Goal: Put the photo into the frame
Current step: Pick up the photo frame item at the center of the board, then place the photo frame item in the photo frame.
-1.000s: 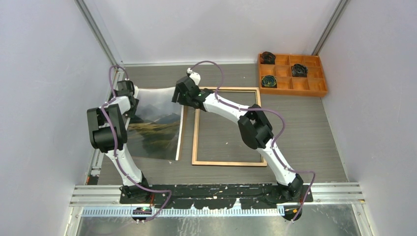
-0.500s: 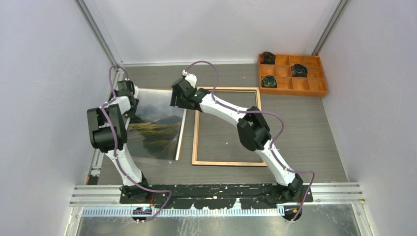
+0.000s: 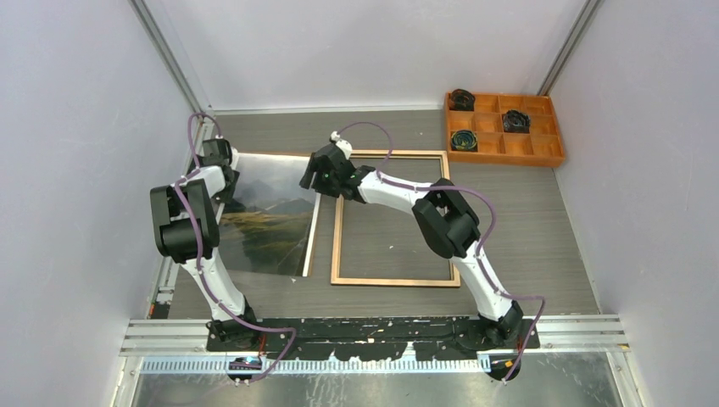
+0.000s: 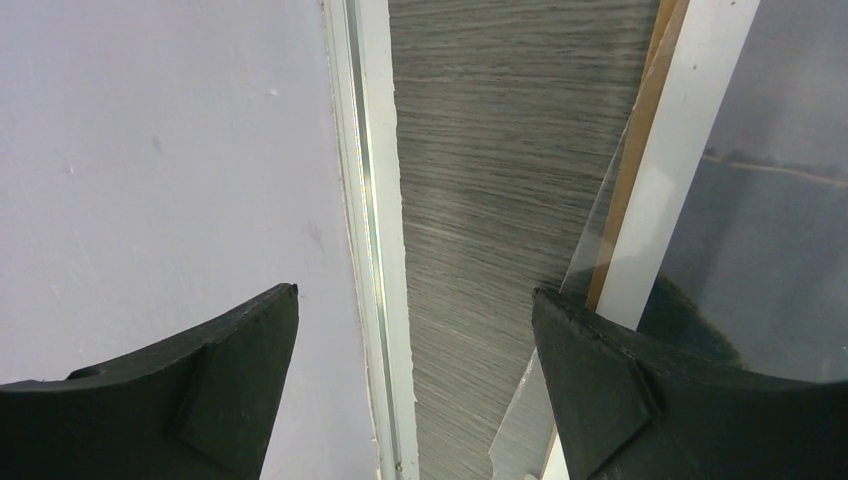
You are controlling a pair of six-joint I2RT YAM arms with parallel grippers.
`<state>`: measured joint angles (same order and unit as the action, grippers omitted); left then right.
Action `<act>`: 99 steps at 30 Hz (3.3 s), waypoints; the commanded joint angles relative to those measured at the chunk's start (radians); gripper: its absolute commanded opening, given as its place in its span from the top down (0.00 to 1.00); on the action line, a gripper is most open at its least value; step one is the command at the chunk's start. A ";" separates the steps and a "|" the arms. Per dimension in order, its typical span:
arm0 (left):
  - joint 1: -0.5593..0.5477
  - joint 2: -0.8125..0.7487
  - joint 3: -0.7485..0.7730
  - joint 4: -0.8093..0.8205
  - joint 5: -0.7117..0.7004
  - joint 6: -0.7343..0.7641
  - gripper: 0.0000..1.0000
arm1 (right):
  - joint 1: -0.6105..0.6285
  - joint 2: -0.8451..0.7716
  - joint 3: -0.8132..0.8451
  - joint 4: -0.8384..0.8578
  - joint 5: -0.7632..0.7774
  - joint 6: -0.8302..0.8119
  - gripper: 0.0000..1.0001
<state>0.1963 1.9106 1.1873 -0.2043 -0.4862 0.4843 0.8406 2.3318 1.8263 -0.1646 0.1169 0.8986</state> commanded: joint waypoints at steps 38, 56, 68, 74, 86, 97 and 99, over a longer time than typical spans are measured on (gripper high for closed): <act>0.012 -0.245 0.201 -0.542 0.249 -0.041 0.00 | -0.234 -0.453 -0.306 0.221 -0.572 0.205 0.99; -0.562 -0.113 0.232 -0.548 0.233 -0.178 0.00 | -0.641 -0.757 -0.579 -0.531 -0.547 -0.321 0.95; -0.657 -0.094 0.203 -0.529 0.289 -0.211 0.00 | -0.688 -0.666 -0.561 -0.438 -0.560 -0.290 0.52; -0.681 -0.105 0.164 -0.525 0.301 -0.210 0.00 | -0.694 -0.662 -0.686 -0.345 -0.597 -0.205 0.38; -0.722 -0.105 0.107 -0.502 0.259 -0.187 0.00 | -0.706 -0.757 -0.834 -0.401 -0.451 -0.189 0.23; -0.724 -0.110 0.077 -0.490 0.232 -0.171 0.00 | -0.690 -1.056 -0.945 -0.558 -0.328 -0.168 0.12; -0.724 -0.110 0.079 -0.489 0.233 -0.170 0.00 | -0.666 -1.109 -0.995 -0.555 -0.333 -0.128 0.13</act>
<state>-0.5236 1.8431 1.2682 -0.7132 -0.2401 0.2989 0.1440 1.3247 0.9054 -0.6792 -0.2314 0.7082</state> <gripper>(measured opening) 0.996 0.880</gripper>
